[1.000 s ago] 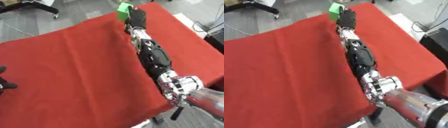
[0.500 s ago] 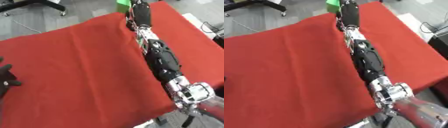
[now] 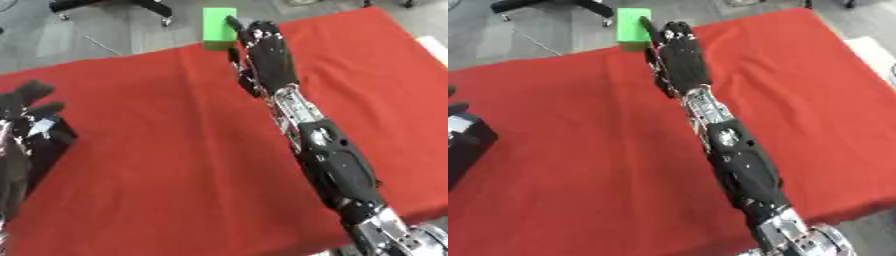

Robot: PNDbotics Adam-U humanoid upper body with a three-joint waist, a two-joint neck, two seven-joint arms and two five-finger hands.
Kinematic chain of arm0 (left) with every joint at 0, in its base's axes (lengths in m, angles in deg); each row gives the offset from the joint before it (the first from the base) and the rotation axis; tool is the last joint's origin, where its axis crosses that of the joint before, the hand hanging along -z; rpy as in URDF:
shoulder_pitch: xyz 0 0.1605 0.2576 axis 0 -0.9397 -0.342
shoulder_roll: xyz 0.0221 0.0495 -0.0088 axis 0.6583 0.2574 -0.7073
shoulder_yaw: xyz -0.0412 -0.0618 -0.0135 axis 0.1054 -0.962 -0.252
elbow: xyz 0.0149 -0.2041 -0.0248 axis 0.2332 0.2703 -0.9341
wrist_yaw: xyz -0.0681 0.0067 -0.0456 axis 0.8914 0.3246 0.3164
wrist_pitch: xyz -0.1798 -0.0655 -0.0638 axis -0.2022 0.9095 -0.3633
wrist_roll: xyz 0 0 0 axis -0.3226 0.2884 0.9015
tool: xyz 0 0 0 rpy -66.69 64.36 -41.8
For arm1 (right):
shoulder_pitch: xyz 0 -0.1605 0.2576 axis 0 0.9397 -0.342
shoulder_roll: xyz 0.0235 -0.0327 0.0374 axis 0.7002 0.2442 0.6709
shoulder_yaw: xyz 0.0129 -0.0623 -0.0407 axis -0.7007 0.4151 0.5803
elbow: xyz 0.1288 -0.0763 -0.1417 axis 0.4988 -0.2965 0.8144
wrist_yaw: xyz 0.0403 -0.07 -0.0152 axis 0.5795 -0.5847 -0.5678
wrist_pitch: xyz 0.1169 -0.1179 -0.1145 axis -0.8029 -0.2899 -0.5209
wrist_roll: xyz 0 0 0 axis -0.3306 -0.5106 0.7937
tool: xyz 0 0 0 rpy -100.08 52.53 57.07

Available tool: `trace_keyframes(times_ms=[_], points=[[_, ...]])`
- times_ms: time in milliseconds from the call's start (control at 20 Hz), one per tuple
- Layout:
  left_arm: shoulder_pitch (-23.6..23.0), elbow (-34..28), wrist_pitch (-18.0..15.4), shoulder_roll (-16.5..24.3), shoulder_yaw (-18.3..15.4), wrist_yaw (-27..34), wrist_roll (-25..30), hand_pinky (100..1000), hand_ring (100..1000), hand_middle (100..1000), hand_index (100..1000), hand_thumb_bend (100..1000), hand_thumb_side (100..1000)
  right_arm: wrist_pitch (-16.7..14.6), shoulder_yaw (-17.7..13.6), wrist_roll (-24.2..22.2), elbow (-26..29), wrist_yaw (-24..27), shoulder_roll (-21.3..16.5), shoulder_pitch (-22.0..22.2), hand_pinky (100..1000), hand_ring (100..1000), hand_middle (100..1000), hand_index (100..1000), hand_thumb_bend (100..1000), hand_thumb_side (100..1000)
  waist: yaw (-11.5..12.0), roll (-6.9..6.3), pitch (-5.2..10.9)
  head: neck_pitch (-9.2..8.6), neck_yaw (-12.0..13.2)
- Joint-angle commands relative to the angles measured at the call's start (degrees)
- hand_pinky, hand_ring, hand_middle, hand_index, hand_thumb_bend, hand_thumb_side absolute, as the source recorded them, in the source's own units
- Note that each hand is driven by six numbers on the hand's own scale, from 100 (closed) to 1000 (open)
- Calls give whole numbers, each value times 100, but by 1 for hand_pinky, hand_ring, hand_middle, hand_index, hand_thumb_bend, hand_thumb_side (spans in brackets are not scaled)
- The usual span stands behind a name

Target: Pick up the objects with one hand, pass them to the other hand, and then place them into the box on the other side of the table.

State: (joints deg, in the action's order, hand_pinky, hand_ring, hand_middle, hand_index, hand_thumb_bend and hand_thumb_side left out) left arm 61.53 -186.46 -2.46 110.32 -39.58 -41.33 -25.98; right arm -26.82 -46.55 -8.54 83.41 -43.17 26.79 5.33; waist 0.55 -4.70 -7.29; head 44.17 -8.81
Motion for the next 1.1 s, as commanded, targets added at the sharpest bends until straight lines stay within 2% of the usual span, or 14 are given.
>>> trace_keyframes(times_ms=[50, 250, 400, 650, 850, 1100], points=[[158, -79, 73, 361, 19, 46, 94, 517, 830, 863, 929, 259, 908, -278, 406, -131, 560, -281, 99, -42, 714, 653, 264, 284, 100, 100, -11, 64, 126, -5, 206], [298, -79, 215, 533, 88, 74, 147, 516, 830, 866, 929, 258, 913, -604, 748, -421, 1091, -497, 143, -28, 705, 642, 276, 286, 100, 100, -6, 57, 117, -5, 261], [430, -79, 345, 625, 130, 158, 125, 514, 830, 868, 929, 261, 918, -851, 1004, -665, 1431, -578, 147, -60, 695, 630, 298, 326, 100, 100, 8, 59, 111, -5, 228], [656, -79, 619, 690, 140, 465, -80, 511, 832, 869, 928, 278, 918, -1268, 1261, -898, 1562, -742, 169, -147, 685, 619, 319, 354, 162, 100, 28, 76, 115, -5, 199], [840, -79, 858, 716, 143, 650, -320, 515, 839, 879, 929, 307, 908, -1626, 1281, -874, 1511, -876, 197, -175, 684, 618, 324, 359, 182, 100, 37, 80, 119, -5, 194], [1031, -79, 1126, 717, 150, 754, -564, 527, 853, 892, 931, 363, 891, -2075, 1116, -848, 1498, -891, 205, -170, 685, 618, 326, 360, 186, 100, 38, 75, 119, -5, 223]])
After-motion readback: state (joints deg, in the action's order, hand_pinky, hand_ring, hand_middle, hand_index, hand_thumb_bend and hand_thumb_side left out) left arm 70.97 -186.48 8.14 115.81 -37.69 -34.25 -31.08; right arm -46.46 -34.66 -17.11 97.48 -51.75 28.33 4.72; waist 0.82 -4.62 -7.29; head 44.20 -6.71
